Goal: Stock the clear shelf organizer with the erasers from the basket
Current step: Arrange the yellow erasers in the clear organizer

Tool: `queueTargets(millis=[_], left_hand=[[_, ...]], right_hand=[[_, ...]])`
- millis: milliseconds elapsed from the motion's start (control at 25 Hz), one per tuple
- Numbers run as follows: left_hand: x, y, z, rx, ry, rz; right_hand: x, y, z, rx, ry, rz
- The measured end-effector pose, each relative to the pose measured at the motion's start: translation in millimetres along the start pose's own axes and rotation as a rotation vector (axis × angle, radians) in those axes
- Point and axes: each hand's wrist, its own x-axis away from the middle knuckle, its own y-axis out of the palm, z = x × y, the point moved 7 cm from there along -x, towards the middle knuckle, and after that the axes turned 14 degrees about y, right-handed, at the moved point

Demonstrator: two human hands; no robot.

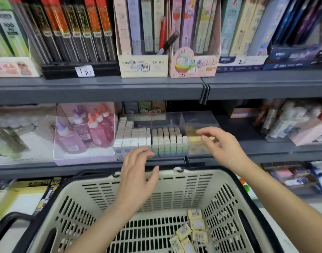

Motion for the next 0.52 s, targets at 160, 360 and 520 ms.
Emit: queueTargets(millis=[160,360,520], left_hand=[[46.9,45.2,24.7,0.134,0.052,-0.263],[142.2,154.2,36.1,0.052,0.107,-0.971],[174.8,219.1,50.0,-0.052,0.180,-1.192]], right_hand=[[84.4,41.2,17.3,0.193,0.107,-0.353],[150.4,86.4,69.9,0.675,0.341,-0.817],[146.9,89.5,79.7,0.688,0.349,-0.798]])
